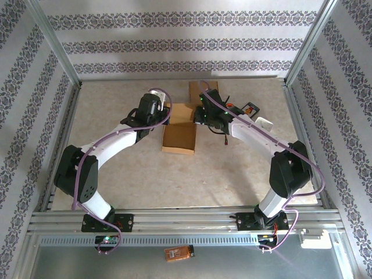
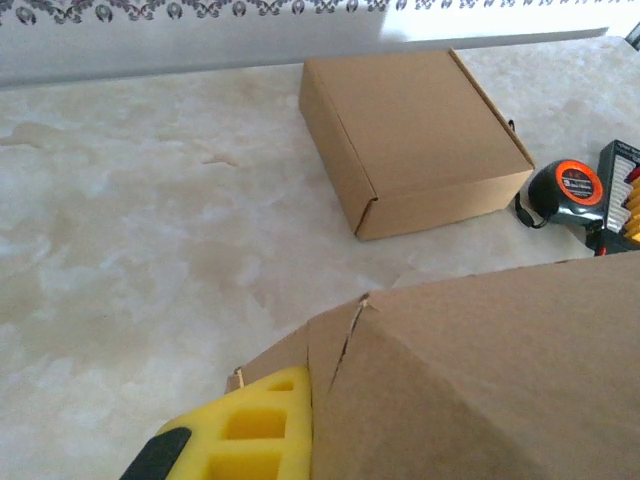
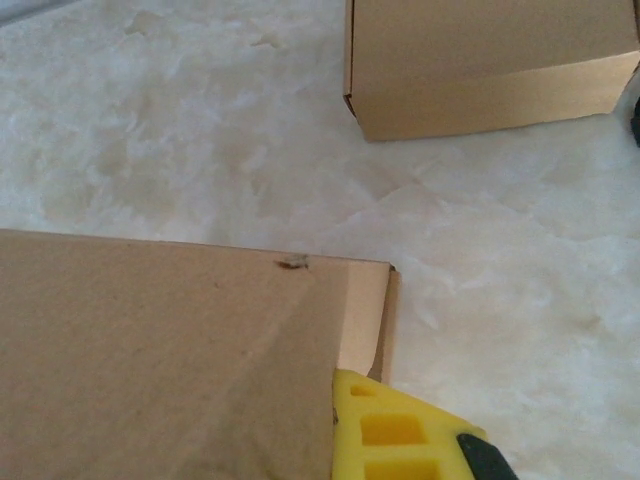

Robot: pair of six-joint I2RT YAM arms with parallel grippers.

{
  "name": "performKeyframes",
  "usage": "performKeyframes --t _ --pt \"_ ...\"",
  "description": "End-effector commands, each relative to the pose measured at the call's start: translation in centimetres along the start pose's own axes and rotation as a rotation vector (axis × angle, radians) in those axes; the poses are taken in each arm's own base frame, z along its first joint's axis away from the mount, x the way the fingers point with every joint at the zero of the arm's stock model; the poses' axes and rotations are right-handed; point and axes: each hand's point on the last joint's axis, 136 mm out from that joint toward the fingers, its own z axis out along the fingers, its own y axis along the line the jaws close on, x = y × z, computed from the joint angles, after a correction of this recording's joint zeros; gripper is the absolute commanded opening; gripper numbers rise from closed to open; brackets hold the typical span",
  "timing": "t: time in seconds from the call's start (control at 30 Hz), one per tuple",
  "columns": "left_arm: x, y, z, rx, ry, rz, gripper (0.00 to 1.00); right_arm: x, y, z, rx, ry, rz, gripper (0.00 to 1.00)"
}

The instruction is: Fold the paper box

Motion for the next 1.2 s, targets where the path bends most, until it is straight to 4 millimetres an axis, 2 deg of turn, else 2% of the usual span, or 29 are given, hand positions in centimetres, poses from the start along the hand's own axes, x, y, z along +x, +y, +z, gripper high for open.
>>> performKeyframes --t 0.0,0.23,0.5,0.73,0.9,1.17 --pt "-1.8 -1.3 -0.7 0.040 -0.097 -0.086 0.00 -1.4 0.1 0.8 -0.004 -0.035 0.045 0.00" --pt "0.6 -0.9 -0.6 0.050 -0.075 -0.127 0.00 -1.0 -1.3 1.0 0.082 -0.088 -0.099 0.00" --pt "1.8 -1.3 -1.5 0.091 -0.053 -0.200 0.00 1.0 -1.8 0.6 0.127 -0.093 -0.223 0.00" --pt "2.1 -1.8 -1.5 0.124 -0.030 -0.298 0.00 1.7 -1.6 0.5 0.121 -0.098 -0.240 0.00" --pt "3.7 -2.0 -1.3 0.127 0.012 -0.342 0.00 1.9 -1.3 0.4 0.110 -0.100 -0.243 0.00" --pt "6.3 -1.5 -2.5 0.107 0.041 -0.352 0.00 2.8 -1.2 0.0 0.100 -0.103 -0.271 0.00"
